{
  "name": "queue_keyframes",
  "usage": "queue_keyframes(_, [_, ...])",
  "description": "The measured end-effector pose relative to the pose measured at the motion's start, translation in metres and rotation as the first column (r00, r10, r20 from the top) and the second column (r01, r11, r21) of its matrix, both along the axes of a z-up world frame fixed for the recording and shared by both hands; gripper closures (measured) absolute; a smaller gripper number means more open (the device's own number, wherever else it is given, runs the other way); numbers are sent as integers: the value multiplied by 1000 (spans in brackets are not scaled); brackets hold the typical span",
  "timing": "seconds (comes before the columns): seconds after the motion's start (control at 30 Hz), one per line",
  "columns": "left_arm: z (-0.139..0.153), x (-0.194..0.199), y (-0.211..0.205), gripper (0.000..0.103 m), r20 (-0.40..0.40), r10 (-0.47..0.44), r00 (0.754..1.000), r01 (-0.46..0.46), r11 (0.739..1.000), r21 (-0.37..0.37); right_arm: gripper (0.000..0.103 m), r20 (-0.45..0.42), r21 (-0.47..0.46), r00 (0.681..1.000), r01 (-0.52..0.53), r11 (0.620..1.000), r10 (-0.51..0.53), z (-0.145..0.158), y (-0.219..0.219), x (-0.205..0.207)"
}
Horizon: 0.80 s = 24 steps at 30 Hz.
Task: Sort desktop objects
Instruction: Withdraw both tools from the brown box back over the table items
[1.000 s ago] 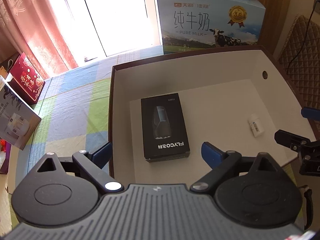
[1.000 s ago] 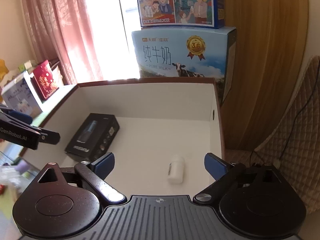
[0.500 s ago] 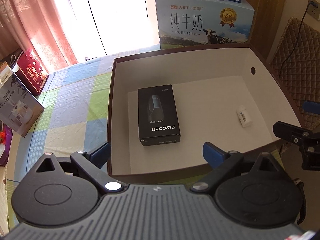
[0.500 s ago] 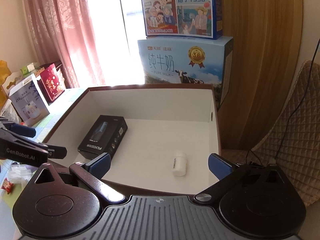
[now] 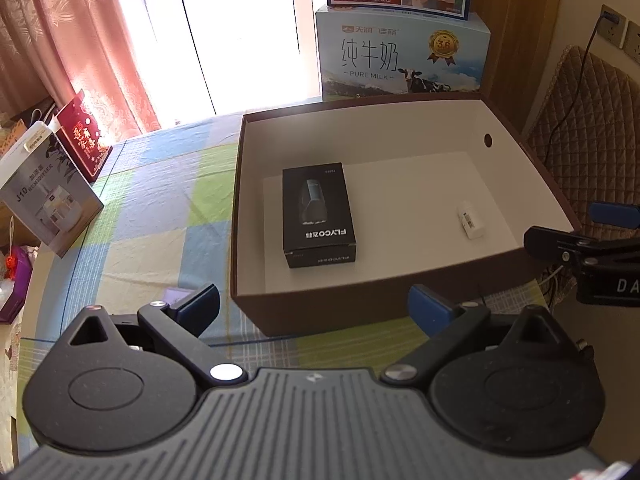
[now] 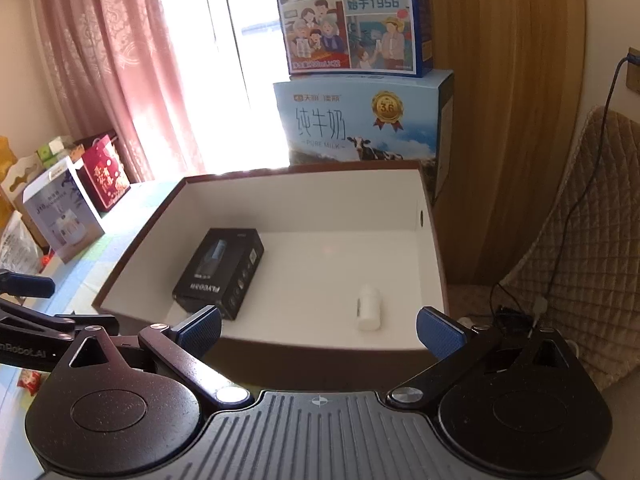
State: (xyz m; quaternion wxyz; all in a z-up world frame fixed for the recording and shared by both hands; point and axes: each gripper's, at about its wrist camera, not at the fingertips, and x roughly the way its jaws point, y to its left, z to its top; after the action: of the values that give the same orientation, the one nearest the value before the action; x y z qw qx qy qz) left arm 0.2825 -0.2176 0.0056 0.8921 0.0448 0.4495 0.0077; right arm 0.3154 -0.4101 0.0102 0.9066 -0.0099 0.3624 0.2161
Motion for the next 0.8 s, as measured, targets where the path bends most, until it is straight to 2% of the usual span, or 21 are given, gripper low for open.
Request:
queue_keyframes(0.23, [2, -34, 4, 3, 17, 19, 1000, -19, 1000, -10, 2, 57, -72, 998, -20, 997, 24, -2, 5, -33])
queue_keyframes(0.43, [5, -60, 9, 3, 30, 32, 999, -32, 999, -1, 2, 47, -53, 999, -24, 998, 27, -1, 1, -57])
queue_keyframes(0.8, [14, -89, 33, 3, 67, 45, 997, -45, 999, -7, 2, 26, -79, 999, -26, 997, 28, -1, 11, -84])
